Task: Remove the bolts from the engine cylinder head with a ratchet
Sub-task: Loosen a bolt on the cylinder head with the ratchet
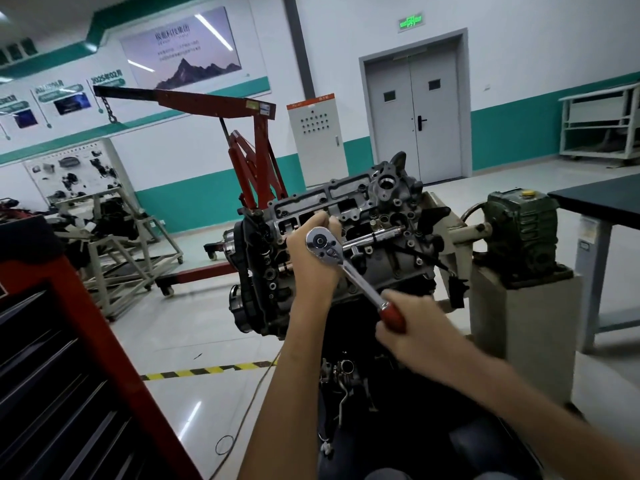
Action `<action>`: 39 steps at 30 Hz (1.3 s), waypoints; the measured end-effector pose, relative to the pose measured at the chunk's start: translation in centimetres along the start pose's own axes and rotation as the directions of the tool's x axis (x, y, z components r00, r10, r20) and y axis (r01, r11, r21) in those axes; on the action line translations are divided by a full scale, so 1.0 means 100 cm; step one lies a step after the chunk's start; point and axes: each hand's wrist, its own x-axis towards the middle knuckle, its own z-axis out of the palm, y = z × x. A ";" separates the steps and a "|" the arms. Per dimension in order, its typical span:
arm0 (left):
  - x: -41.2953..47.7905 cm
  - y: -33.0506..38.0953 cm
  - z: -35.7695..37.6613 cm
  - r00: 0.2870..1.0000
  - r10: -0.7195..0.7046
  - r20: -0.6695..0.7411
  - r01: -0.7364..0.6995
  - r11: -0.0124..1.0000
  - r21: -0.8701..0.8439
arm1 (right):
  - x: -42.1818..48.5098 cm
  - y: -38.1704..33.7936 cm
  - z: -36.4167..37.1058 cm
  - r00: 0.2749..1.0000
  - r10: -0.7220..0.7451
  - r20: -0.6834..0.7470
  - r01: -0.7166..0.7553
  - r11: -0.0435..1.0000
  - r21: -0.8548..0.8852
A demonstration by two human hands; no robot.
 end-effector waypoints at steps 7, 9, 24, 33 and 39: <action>0.004 -0.007 -0.006 0.997 0.016 0.071 -0.018 0.999 0.030 | -0.006 -0.014 0.018 0.996 -0.004 0.086 -0.011 0.986 0.169; 0.008 -0.008 -0.015 0.991 -0.003 0.136 -0.006 0.998 0.064 | 0.012 -0.008 -0.020 0.977 -0.044 0.208 0.048 0.999 -0.015; 0.007 0.004 0.003 0.995 -0.061 -0.075 0.058 0.998 -0.038 | -0.012 -0.021 0.026 0.995 0.024 0.092 -0.047 0.967 0.250; 0.014 0.000 -0.019 0.963 -0.009 0.270 -0.021 0.994 0.108 | 0.045 0.001 -0.070 0.969 -0.127 0.211 0.202 0.899 -0.388; 0.010 0.002 -0.010 0.959 0.029 0.283 -0.074 0.986 0.147 | 0.054 0.010 -0.081 0.978 -0.191 0.083 0.206 0.824 -0.528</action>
